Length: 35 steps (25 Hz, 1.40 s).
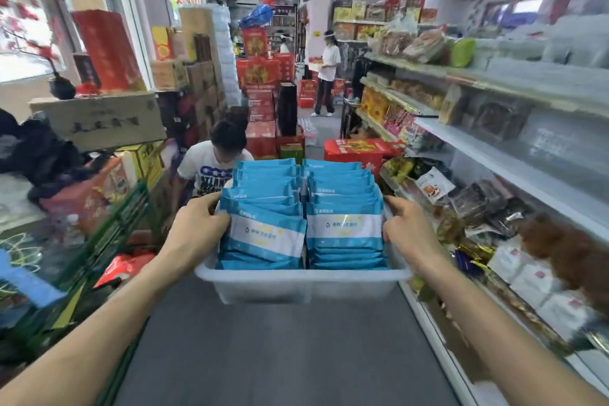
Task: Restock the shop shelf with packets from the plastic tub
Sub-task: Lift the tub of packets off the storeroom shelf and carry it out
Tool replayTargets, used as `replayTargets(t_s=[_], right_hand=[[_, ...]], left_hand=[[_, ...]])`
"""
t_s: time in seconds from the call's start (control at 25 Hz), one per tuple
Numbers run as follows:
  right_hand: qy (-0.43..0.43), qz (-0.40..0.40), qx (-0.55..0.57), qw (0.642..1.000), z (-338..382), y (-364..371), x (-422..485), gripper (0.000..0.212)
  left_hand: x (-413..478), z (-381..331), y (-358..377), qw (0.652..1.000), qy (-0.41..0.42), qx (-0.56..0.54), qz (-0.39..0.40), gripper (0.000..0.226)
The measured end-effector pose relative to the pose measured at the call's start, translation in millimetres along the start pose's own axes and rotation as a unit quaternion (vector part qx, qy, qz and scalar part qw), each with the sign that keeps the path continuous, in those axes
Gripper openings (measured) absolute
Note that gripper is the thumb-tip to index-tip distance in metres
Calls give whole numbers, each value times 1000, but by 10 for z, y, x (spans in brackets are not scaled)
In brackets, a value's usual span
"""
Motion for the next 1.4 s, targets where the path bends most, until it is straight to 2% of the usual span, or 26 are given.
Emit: replayTargets(t_s=[0.24,0.44,0.64,0.8,0.92,1.12,1.4], right_hand=[[-14,-16,-19,1000,-78,-330,1848,56],[-15,-39,-10,999,-470,-311,3631,48],[24,-65,-17,997,-750,-401,5633,51],[54,-85,-9,995,-998,-633,6850,51],[74,-76,9,994,-1367,-817,7823,64],[63,-53,-20,996,-1986,-1178,9410,56],[71,7,-46,996,-2528,-1461,11135,60]], left_hand=[[2048,-23,497,1000,4,-16,5,33],[3966,224,1024,999,20,-12,37,40],[6096,240,1528,997,51,-9,61,48],[7506,203,1940,996,48,9,79,52],[8502,155,2380,994,44,17,103,53],[9820,128,3238,991,6,24,131,66],[11208,93,4137,987,-56,22,147,71]])
Point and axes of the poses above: each hand's wrist, its own x-axis towards the middle knuckle, its own y-axis out of the palm, z = x × y, the point moved 3 cm from there along x, towards the middle knuckle, and after that the axes turned 13 degrees about z, right-handed, at the moved point
